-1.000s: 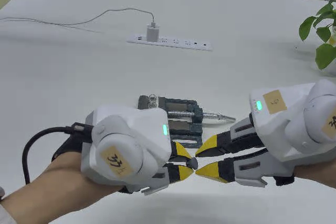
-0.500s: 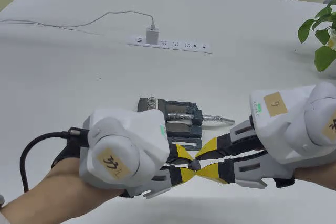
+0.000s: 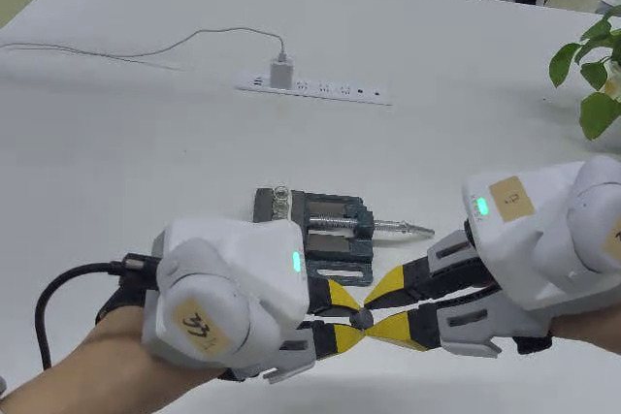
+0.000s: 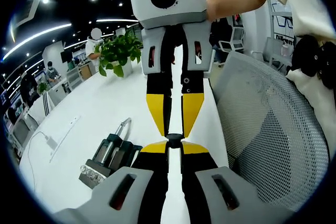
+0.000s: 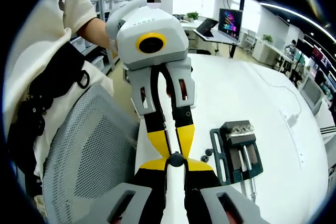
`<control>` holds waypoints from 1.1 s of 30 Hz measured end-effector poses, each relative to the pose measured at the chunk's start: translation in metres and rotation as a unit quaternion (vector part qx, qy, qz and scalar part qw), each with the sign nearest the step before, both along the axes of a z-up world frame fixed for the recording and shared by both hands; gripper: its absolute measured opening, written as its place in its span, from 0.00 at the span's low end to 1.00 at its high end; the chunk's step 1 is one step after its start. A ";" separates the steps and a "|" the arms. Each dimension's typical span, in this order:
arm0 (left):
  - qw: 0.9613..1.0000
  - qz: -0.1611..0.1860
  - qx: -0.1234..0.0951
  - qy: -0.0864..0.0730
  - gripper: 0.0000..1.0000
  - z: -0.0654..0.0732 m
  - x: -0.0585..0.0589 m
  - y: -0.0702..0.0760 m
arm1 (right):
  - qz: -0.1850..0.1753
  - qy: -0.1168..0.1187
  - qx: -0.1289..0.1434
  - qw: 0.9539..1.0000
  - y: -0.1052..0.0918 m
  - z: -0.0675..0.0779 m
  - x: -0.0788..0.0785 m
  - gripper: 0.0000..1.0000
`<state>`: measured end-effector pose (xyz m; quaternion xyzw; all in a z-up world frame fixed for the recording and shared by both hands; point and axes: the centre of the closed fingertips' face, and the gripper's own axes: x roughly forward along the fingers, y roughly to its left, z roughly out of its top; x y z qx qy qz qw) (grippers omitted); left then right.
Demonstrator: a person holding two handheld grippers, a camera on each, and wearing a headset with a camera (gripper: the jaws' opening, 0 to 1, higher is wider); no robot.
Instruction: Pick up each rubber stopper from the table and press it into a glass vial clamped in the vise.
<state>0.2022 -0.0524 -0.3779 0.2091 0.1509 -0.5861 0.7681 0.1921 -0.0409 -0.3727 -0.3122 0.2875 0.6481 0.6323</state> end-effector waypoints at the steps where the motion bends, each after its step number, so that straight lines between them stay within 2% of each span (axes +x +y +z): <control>1: 1.000 0.000 -0.002 0.000 0.04 0.000 0.000 0.000 | 0.002 0.000 0.000 1.000 0.000 0.000 0.000 0.07; 10: 1.000 0.008 -0.013 0.006 0.05 0.001 0.000 0.000 | 0.008 0.004 -0.003 1.000 0.001 0.001 -0.001 0.07; 14: 1.000 0.014 -0.018 0.015 0.05 -0.001 0.000 0.000 | 0.011 0.004 -0.008 1.000 0.001 -0.001 -0.001 0.06; 19: 0.999 0.023 -0.020 0.018 0.06 -0.004 0.001 0.002 | 0.013 0.001 -0.014 1.000 0.001 -0.004 0.000 0.06; 22: 0.998 0.041 -0.029 0.031 0.14 -0.008 0.003 0.007 | 0.014 -0.004 -0.022 1.000 -0.001 -0.008 0.002 0.06; 23: 0.998 0.047 -0.030 0.039 0.17 -0.010 0.002 0.009 | 0.014 -0.003 -0.025 1.000 -0.002 -0.010 0.003 0.06; 25: 0.997 0.060 -0.026 0.042 0.22 -0.016 0.005 0.015 | 0.015 -0.003 -0.026 1.000 -0.002 -0.012 0.003 0.06; 27: 0.996 0.073 -0.029 0.040 0.30 -0.019 0.006 0.019 | 0.015 -0.003 -0.027 1.000 -0.002 -0.013 0.004 0.06; 30: 0.992 0.107 -0.039 0.053 0.40 -0.024 0.010 0.030 | 0.015 0.000 -0.029 0.999 -0.002 -0.015 0.004 0.06; 33: 0.987 0.140 -0.051 0.057 0.48 -0.026 0.016 0.042 | 0.018 0.000 -0.031 0.999 -0.002 -0.017 0.003 0.06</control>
